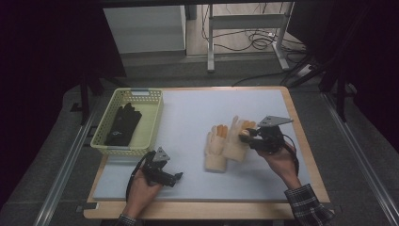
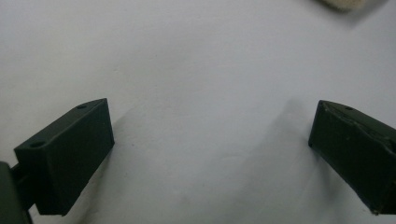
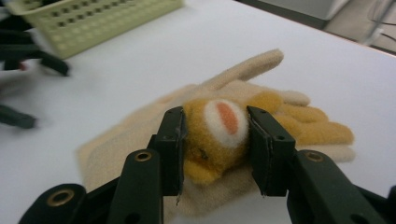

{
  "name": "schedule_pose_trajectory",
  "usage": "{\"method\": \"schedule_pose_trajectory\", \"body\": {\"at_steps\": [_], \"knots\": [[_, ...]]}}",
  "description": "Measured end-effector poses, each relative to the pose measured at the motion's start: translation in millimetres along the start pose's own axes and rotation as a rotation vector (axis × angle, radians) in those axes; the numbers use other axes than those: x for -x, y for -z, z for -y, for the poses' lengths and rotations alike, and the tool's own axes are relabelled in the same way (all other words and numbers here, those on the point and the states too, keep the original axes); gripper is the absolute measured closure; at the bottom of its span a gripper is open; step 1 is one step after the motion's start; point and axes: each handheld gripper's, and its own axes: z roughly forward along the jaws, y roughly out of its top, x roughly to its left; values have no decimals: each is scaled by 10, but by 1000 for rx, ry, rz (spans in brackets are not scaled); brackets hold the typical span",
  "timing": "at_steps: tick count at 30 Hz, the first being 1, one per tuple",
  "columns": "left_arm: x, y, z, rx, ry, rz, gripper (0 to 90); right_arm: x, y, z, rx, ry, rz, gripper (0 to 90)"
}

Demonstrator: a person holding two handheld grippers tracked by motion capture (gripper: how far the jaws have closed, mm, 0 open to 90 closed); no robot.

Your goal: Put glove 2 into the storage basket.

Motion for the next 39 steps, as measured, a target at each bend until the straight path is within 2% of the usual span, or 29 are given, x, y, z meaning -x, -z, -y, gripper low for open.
{"method": "schedule_pose_trajectory", "body": {"at_steps": [3, 7, 12, 18, 21, 22, 24, 27, 32, 35, 39], "knots": [[2, 0, 1, 0, 2, 0, 1, -177, -118, -61, -10, 39, -52, 590], [0, 0, 0, 0, -1, 0, 1, -336, -295, -112, -25, 97, -88, 589], [-1, 1, 0, -1, -1, 1, 1, -391, -548, -85, -59, 152, -89, 585], [0, 1, 1, -2, 0, 1, 1, -312, -761, 50, -88, 139, -90, 559], [0, 1, 1, -2, 0, 1, 1, -273, -859, 141, -116, 121, -90, 495], [0, 1, 1, -2, 0, 1, 1, -258, -876, 173, -113, 94, -99, 463], [0, 1, 1, -2, 0, 1, 1, -248, -867, 179, -112, 71, -101, 415], [0, 1, 1, -2, 0, 1, 1, -230, -786, 138, -96, 71, -89, 382], [0, 1, 1, -2, 0, 1, 1, -160, -605, 120, -73, 53, -76, 405], [0, 1, 1, -2, 0, 1, 1, -99, -504, 195, -76, 31, -60, 549], [0, 2, 0, -2, -1, 1, 1, -80, -458, 331, -114, 28, -52, 725]]}}
